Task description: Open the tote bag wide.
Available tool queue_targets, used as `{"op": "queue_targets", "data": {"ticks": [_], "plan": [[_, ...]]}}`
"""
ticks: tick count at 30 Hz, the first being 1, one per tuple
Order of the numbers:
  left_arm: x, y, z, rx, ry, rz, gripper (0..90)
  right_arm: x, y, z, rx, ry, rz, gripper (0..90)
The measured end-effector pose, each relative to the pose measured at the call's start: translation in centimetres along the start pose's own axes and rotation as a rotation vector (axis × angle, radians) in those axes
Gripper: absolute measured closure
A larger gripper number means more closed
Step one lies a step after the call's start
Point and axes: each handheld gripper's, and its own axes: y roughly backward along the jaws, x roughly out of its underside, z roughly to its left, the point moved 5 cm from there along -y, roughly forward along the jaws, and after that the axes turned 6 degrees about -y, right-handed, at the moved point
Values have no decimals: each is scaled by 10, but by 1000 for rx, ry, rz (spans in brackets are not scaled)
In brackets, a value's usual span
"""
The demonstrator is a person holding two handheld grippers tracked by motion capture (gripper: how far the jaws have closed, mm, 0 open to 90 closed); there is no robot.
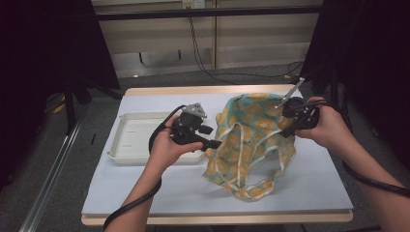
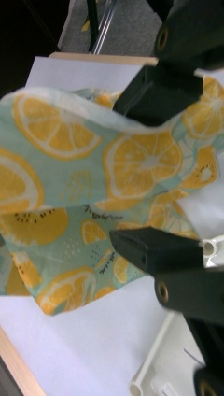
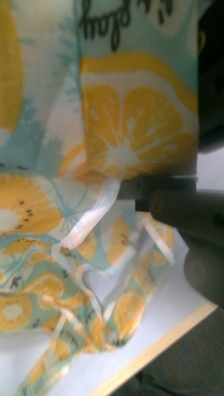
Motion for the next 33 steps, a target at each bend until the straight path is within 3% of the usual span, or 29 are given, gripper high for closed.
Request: {"op": "queue_targets", "data": {"ticks": [2,7,8,11,13,14,18,19,21,27,31,33], "plan": [[-1,-1,0,-3,9,2,415,-1,1,1,-6,1,-11,900],[-2,-2,1,2,1,22,656,-1,10,1,-16,2,-13,900],[-3,-1,0,20,6,19,704,1,15,1,-20,-4,-18,900],[-3,2,0,11,-1,39,780,3,19,1,-30,-6,-19,900],[-6,5,1,15,23,20,802,5,26,0,-24,-14,-33,900],[-8,10,3,8,7,35,833,7,31,-1,-27,-30,-43,900],[-18,17,4,-1,20,12,862,12,41,-4,-26,-45,-55,900],[-19,20,5,-1,4,23,871,13,43,-5,-25,-46,-54,900],[-25,23,6,-13,22,5,885,16,46,-7,-17,-51,-50,900],[-41,30,11,-20,-6,25,897,23,59,-11,-14,-74,-58,900],[-53,33,13,-28,-4,12,898,24,65,-13,-14,-100,-68,900],[-58,33,15,-31,-7,21,900,24,68,-13,-13,-91,-70,900]]}}
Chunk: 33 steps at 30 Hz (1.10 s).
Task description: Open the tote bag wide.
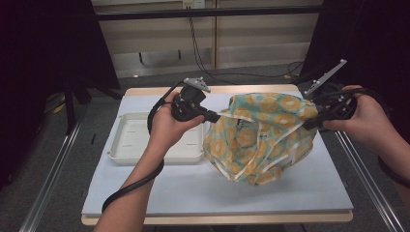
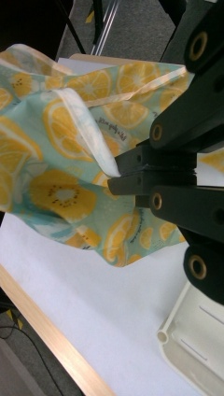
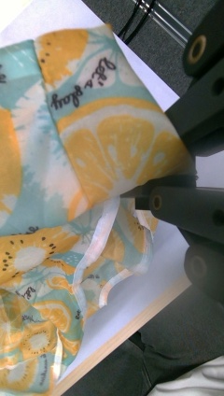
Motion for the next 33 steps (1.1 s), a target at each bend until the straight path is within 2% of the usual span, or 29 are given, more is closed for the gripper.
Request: {"op": "queue_targets", "data": {"ticks": [6,11,15,17,21,22,24,25,33], "plan": [[-14,3,4,-12,-2,4,900,-3,4,-1,9,-5,-4,895],[-19,5,10,-25,1,11,900,-6,8,-4,11,-50,-35,900],[-23,8,15,-35,7,9,900,-8,13,-7,9,-69,-37,900],[-25,9,19,-41,15,20,900,-9,17,-9,12,-79,-44,900],[-29,10,23,-50,24,8,900,-12,23,-14,22,-86,-58,900],[-31,11,24,-50,28,-8,900,-13,25,-17,29,-106,-62,900],[-33,13,26,-55,20,4,900,-14,26,-21,29,-108,-70,900],[-35,13,26,-58,27,-8,900,-15,27,-22,32,-125,-77,900],[-41,13,31,-74,27,10,900,-22,26,-31,38,-143,-82,900]]}}
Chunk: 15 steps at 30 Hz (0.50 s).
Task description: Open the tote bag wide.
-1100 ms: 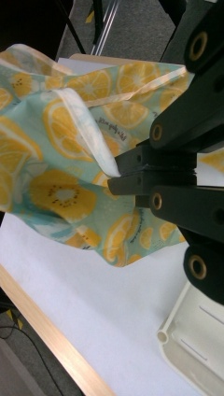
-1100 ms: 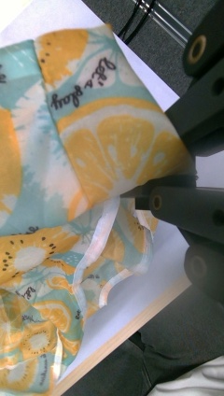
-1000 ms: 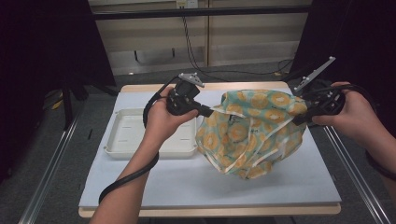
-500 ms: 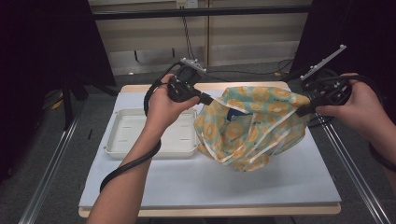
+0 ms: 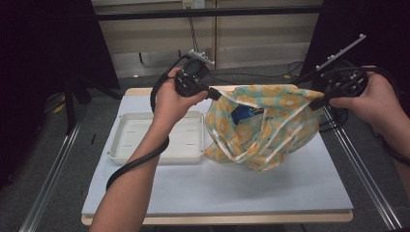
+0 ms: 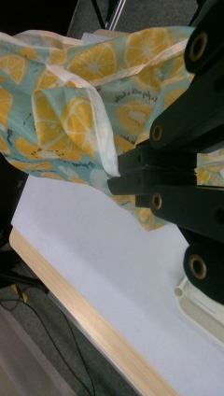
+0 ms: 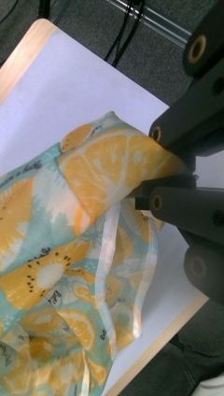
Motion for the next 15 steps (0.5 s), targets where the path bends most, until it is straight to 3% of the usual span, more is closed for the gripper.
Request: {"op": "queue_targets", "data": {"ticks": [9,15], "plan": [[-7,3,6,1,3,-14,900,-5,1,-7,2,-10,-11,900],[-11,6,9,-13,13,-16,900,-8,9,-13,-11,-30,-46,900]]}}
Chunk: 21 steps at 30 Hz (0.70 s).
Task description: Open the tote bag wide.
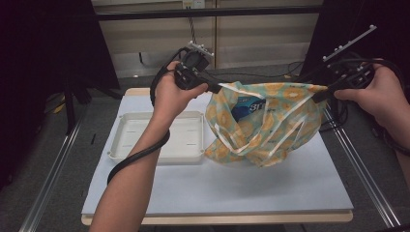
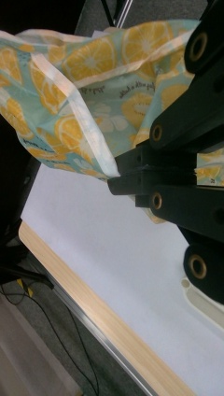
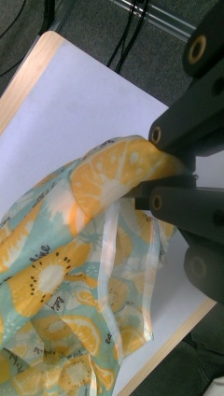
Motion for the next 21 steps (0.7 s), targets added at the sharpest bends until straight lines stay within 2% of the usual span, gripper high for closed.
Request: {"op": "queue_targets", "data": {"ticks": [7,11,21], "plan": [[-2,-4,8,-17,18,1,900,-8,-3,-4,15,-14,-9,900],[-3,-6,13,-33,20,21,900,-16,-3,-9,10,-26,-29,900],[4,-21,21,-22,30,58,900,-25,-14,-16,39,-52,-13,900]]}}
